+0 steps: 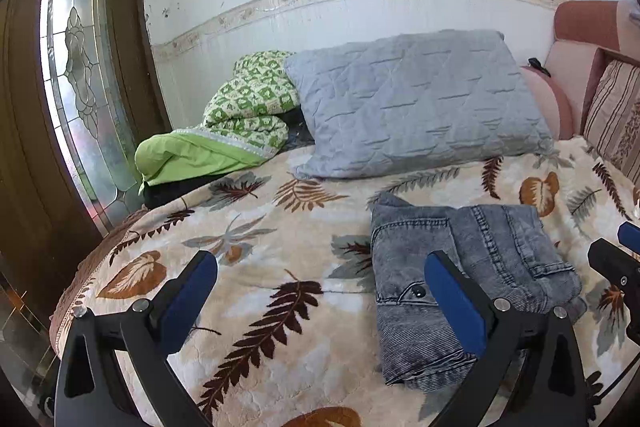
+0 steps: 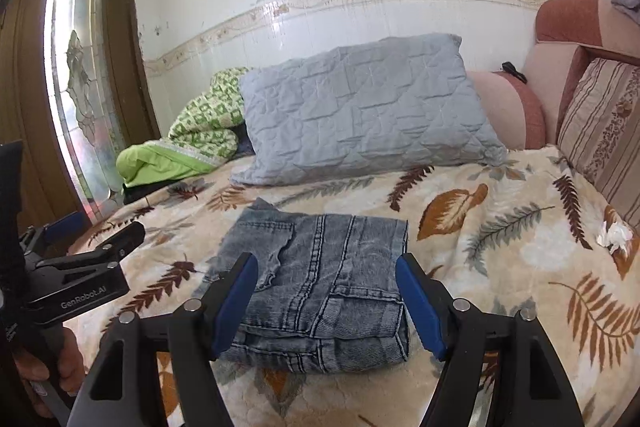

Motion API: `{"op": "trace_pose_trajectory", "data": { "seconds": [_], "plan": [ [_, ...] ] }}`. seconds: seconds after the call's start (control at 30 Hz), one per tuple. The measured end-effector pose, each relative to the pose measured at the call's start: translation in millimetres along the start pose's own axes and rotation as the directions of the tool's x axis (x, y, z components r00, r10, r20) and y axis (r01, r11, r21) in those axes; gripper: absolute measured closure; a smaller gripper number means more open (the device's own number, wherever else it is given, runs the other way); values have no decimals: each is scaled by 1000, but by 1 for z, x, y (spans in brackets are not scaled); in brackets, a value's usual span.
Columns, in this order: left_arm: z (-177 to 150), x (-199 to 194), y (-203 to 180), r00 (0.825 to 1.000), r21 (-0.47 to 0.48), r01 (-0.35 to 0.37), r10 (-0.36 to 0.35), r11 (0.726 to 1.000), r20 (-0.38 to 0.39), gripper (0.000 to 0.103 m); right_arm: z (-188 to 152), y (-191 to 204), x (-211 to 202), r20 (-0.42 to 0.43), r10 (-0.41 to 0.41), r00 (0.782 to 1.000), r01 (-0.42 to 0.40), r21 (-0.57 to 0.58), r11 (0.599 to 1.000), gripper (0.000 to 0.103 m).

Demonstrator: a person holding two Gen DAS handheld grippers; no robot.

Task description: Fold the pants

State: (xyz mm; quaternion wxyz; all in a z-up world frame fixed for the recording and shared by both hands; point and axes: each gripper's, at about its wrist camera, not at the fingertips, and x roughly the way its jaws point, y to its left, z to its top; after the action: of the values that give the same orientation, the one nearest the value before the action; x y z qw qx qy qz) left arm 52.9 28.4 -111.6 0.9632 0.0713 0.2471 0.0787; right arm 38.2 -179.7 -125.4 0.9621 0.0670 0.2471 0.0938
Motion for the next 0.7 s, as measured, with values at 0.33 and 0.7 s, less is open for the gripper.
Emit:
{"op": "trace_pose_trajectory", "data": {
  "seconds": [0.33, 0.7],
  "plan": [
    [-6, 23, 5, 997, -27, 4, -6, 1000, -72, 0, -4, -1, 23, -73, 15, 997, -13, 25, 1000, 28],
    [-4, 19, 5, 998, -38, 8, -10, 999, -64, 0, -7, -2, 31, -122, 18, 992, -14, 33, 999, 28]
  ]
}}
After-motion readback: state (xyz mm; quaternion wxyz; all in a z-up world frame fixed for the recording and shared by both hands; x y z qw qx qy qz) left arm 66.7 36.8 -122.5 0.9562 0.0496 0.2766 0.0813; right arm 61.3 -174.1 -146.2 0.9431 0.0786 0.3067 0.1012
